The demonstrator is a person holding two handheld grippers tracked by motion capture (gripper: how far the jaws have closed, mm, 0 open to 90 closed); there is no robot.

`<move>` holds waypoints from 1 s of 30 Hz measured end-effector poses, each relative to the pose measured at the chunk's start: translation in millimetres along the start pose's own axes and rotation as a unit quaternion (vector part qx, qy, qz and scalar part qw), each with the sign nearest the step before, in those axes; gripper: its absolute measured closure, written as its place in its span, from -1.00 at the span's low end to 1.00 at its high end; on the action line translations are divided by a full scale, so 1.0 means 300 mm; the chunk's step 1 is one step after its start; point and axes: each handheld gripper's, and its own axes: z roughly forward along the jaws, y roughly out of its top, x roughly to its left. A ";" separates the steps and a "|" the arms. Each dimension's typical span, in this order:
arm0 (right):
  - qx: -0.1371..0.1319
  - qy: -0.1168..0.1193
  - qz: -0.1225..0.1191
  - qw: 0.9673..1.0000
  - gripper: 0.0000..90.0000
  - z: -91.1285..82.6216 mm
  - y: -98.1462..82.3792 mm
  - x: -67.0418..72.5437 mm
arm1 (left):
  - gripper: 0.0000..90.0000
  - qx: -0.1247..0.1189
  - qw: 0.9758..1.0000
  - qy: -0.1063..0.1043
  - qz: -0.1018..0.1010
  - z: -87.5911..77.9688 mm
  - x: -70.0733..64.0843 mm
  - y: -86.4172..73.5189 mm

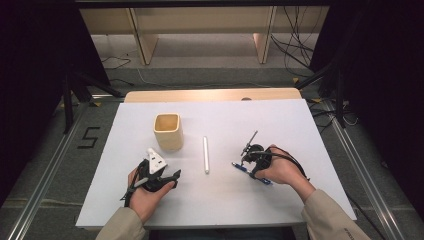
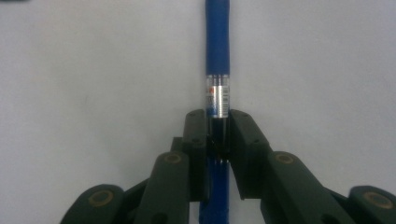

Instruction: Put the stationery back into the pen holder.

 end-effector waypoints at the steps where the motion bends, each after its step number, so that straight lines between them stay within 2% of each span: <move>1: 0.001 0.001 0.002 1.000 0.72 0.001 0.001 0.000 | -0.23 0.000 1.000 0.000 0.000 0.000 0.000 0.000; 8: 0.005 -0.001 0.008 1.000 0.75 0.000 0.004 0.002 | -0.23 0.000 1.000 0.000 0.003 -0.002 -0.001 0.001; 13: -0.002 0.005 0.018 1.000 0.76 -0.002 -0.001 -0.003 | -0.23 0.000 1.000 0.000 0.001 -0.001 0.002 0.001; 20: -0.008 0.001 0.023 1.000 0.77 -0.012 -0.002 0.002 | -0.23 -0.001 1.000 0.000 0.000 -0.002 0.002 0.001; 24: -0.029 0.002 0.030 0.999 0.77 -0.031 0.001 0.011 | -0.23 -0.002 1.000 0.001 -0.001 -0.003 0.002 0.001; 30: -0.083 -0.009 0.039 0.996 0.77 -0.065 0.009 0.018 | -0.23 -0.002 1.000 0.001 -0.001 -0.002 0.002 0.001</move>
